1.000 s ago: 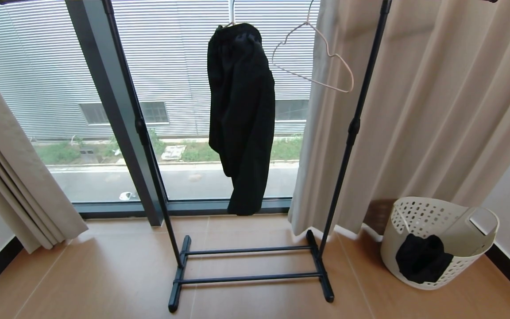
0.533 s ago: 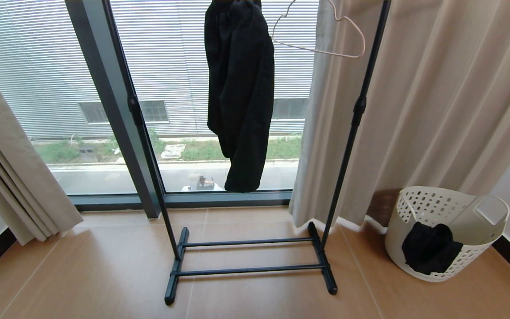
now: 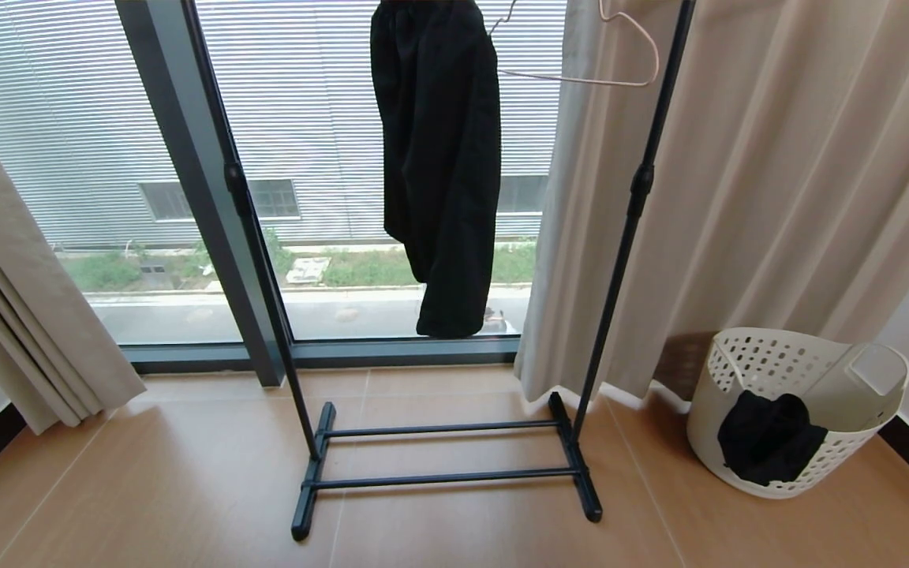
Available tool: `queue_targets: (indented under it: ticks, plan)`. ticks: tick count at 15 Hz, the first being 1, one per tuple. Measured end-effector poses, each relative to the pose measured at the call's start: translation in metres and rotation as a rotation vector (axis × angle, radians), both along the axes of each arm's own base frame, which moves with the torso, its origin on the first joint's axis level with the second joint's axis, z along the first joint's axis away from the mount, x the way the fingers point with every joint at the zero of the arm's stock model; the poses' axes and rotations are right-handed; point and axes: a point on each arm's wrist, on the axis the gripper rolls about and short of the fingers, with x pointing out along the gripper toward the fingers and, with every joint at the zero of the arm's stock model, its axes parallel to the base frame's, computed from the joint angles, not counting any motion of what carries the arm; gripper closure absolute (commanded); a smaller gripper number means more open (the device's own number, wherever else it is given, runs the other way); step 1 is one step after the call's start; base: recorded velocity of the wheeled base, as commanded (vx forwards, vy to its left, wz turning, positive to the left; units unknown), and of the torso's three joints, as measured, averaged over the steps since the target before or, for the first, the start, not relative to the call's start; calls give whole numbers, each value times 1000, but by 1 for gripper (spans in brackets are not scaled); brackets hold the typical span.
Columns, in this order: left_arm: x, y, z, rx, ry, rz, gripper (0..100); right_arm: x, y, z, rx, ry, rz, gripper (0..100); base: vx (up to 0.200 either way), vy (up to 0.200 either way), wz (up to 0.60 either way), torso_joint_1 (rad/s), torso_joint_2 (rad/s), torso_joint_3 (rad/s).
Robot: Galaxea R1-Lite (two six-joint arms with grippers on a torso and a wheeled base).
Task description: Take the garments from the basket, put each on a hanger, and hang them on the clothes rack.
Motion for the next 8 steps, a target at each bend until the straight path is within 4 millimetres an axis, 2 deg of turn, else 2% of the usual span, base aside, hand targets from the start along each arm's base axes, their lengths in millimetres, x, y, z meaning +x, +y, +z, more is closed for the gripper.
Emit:
queue_targets:
  ticks: [6, 8]
  plan:
    - [0, 0, 0, 0, 0, 0, 0, 0, 0, 0, 0, 0, -1, 0, 0, 0, -600, 2, 2, 4]
    - [0, 0, 0, 0, 0, -1, 0, 0, 0, 0, 0, 0, 0, 0, 0, 0, 0, 0, 0, 0]
